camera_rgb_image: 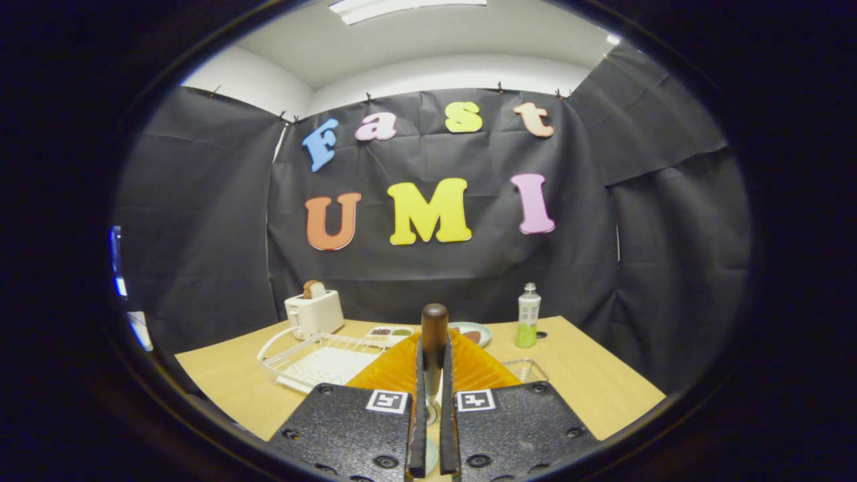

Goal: Take the plate from the dish rack, then take the spoon from the basket and place it into the plate.

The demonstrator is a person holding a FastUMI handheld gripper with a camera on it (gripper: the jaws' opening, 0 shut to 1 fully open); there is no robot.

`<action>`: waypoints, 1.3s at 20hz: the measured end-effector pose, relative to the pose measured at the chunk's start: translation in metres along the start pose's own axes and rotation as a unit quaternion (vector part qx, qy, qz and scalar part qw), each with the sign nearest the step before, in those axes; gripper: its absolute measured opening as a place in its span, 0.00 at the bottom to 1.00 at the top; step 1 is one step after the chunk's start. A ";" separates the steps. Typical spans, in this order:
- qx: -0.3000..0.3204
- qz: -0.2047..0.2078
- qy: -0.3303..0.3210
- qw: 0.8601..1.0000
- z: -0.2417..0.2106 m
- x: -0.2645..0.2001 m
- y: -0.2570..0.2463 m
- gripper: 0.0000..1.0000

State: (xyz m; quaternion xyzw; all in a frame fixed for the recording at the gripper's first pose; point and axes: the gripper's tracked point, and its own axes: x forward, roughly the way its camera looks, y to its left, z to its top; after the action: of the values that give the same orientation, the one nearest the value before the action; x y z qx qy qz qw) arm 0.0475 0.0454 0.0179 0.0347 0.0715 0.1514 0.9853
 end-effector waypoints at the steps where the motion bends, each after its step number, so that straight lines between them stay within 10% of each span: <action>1: 0.006 0.005 0.004 1.000 -0.008 -0.001 0.006 0.13; 21: 0.130 0.036 0.067 0.989 -0.116 0.014 0.045 0.17; 26: 0.086 -0.012 0.018 0.996 -0.085 0.011 0.012 0.71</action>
State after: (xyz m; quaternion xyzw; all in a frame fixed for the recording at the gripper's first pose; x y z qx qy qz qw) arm 0.0416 0.0640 -0.0664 0.1155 0.1019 0.1334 0.9790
